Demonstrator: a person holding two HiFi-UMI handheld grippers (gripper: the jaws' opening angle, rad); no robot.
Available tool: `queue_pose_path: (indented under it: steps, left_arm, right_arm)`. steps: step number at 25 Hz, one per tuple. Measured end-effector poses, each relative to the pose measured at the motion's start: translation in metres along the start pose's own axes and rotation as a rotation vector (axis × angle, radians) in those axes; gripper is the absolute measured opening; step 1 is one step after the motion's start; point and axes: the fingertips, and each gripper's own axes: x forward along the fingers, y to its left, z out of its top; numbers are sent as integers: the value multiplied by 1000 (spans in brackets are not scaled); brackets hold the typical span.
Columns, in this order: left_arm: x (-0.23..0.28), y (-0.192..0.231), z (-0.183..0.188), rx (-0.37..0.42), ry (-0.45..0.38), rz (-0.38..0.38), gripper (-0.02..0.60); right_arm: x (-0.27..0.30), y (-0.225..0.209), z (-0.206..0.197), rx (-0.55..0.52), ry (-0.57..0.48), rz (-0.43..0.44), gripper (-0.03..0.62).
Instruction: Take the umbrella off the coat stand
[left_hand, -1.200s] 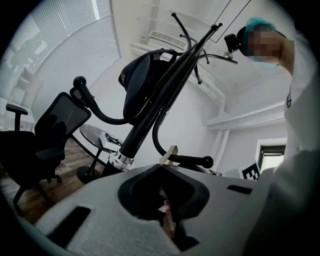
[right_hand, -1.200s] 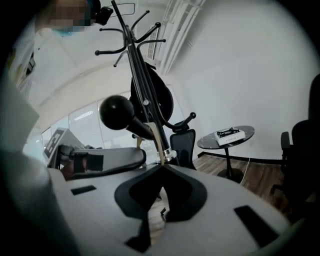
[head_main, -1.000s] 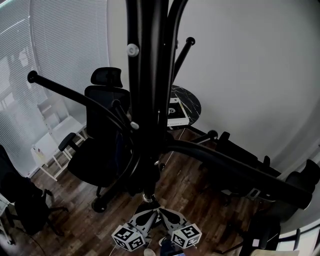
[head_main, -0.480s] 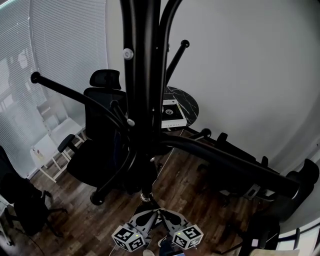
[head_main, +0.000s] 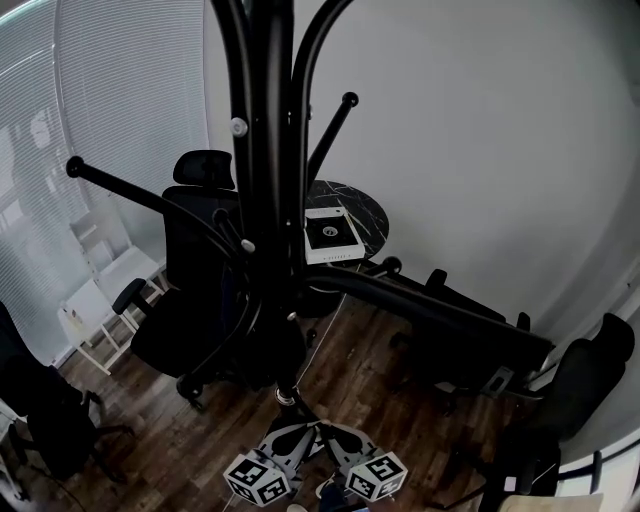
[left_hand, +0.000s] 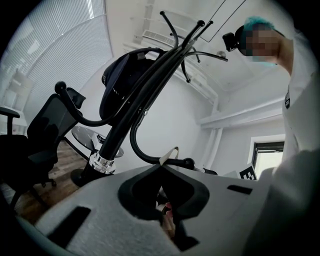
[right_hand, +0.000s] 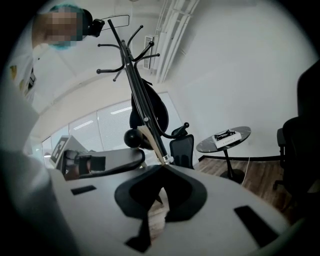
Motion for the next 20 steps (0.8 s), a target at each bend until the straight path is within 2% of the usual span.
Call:
queue_pose_path:
  steps: [20]
  left_arm:
    - [-4,-23,-1,23,11,-29,20]
  right_arm:
    - [-22,6,6,1,-14,-14,14]
